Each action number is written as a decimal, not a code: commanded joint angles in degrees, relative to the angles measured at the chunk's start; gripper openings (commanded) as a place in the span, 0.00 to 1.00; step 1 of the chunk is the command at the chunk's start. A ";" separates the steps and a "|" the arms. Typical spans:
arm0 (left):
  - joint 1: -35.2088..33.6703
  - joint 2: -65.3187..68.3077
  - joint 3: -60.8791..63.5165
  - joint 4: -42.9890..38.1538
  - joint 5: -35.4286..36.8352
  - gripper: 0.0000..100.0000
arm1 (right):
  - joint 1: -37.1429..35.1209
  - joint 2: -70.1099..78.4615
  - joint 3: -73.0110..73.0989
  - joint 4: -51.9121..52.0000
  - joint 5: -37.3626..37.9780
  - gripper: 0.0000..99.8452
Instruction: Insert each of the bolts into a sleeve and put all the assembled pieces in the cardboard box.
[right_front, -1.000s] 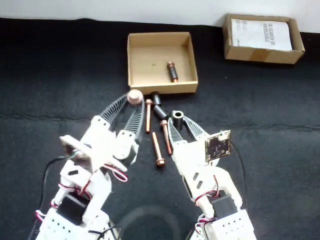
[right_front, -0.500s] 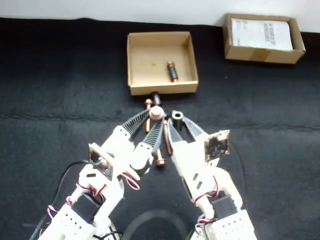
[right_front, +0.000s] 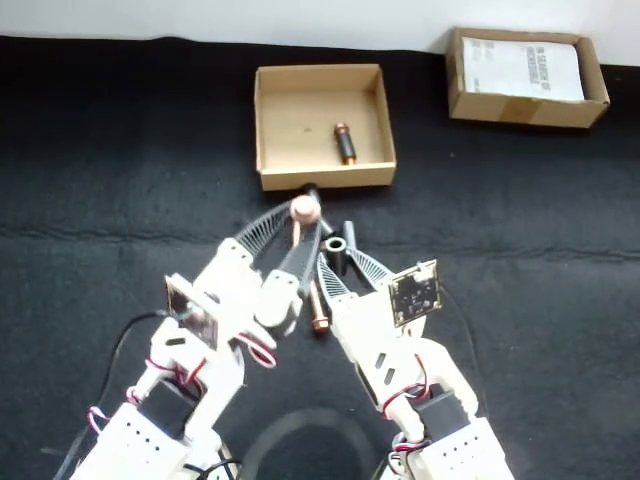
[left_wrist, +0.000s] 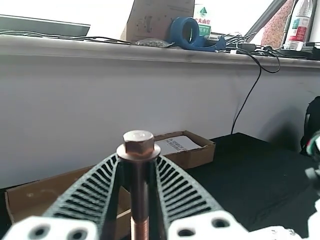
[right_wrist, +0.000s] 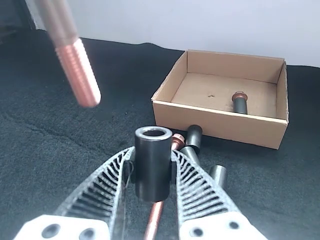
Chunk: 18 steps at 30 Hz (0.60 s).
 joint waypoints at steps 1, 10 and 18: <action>-0.48 6.81 -7.87 -1.32 0.09 0.01 | -0.48 -0.75 7.60 0.13 -0.09 0.01; 1.10 18.07 -13.93 -1.41 4.57 0.01 | -0.48 -0.75 7.60 0.13 -0.09 0.01; 1.10 21.32 -15.96 -1.41 5.71 0.01 | -0.48 -0.75 7.60 0.13 -0.09 0.01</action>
